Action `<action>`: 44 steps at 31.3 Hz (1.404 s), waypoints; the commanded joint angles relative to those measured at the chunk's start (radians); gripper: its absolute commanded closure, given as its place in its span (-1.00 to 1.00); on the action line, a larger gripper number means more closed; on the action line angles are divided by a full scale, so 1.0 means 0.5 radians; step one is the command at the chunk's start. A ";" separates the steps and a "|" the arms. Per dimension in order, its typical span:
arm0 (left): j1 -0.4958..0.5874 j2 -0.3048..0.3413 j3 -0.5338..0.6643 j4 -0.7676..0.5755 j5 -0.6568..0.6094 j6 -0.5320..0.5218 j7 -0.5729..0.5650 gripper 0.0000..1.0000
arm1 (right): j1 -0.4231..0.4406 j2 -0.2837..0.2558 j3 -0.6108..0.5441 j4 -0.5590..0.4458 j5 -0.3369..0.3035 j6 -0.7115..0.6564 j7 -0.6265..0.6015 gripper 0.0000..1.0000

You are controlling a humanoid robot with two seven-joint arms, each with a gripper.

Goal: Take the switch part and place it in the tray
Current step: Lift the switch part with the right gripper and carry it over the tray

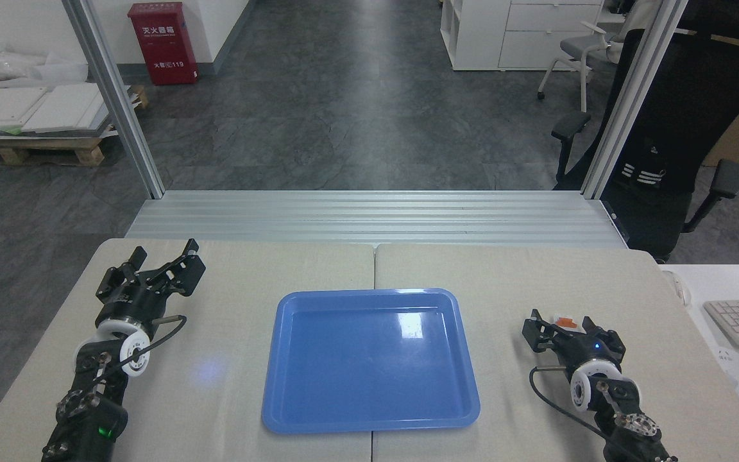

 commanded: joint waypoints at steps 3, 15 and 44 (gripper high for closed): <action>0.000 0.000 0.000 0.000 0.000 0.000 0.000 -1.00 | 0.006 0.036 0.007 0.042 0.079 -0.003 0.017 -0.52; 0.000 0.000 0.000 0.000 0.000 0.000 0.000 -1.00 | 0.049 0.079 0.028 0.012 0.171 0.086 0.026 1.00; 0.000 0.000 0.000 0.000 0.000 0.000 0.000 -1.00 | 0.098 0.441 0.663 -0.642 0.420 0.126 0.529 1.00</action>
